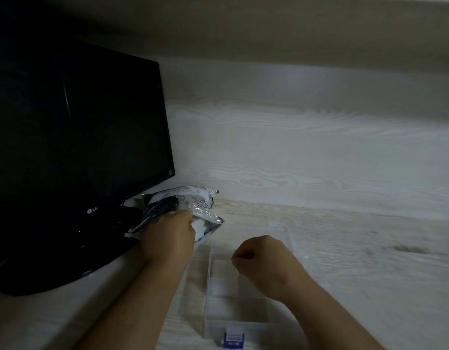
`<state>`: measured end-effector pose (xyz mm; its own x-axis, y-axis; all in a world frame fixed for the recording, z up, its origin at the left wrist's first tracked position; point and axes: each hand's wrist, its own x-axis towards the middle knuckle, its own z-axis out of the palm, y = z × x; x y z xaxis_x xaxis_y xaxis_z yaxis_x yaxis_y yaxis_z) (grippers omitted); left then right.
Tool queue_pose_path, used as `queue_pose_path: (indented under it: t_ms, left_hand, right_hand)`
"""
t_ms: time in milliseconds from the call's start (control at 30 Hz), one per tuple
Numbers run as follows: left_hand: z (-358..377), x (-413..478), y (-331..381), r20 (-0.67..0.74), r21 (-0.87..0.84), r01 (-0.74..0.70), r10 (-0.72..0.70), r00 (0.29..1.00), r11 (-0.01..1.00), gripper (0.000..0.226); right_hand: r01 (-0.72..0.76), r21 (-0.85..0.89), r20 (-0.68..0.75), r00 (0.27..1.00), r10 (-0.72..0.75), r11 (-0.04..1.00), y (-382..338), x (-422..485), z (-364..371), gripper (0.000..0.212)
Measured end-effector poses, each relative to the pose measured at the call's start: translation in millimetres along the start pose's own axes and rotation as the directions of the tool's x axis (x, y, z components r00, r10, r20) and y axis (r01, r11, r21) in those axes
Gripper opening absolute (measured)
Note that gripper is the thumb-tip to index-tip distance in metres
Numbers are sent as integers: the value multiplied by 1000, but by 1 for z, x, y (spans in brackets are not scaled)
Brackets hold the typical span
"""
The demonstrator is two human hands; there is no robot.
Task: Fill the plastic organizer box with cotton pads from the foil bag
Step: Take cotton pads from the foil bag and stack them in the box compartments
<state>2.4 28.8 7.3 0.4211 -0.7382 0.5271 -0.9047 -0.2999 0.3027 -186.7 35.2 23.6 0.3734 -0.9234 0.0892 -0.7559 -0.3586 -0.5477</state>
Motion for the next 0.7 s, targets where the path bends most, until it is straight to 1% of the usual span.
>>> queue_pose_path:
  t_ms: [200,367,533,700]
  left_hand:
    - [-1,-2,1,-36,-37,-11,10,999,999,14]
    - [-6,-4,3,-17,-39,-3,2,1000,999,18]
    - [-9,-4,4,-5,28,-27,27,1000,999,22]
    - [-14,-4,5,8,-29,-16,16,1000,999,18]
  right_hand:
    - [7,4,-1,1000,-7,1000,1,0,1,19]
    - [6,19,9,1000,-6,1000,1,0,1,17]
    - [8,21,12,1000,-8,1000,2,1,1,16]
    - [10,19,8,1000,-10,1000,2,0,1,16]
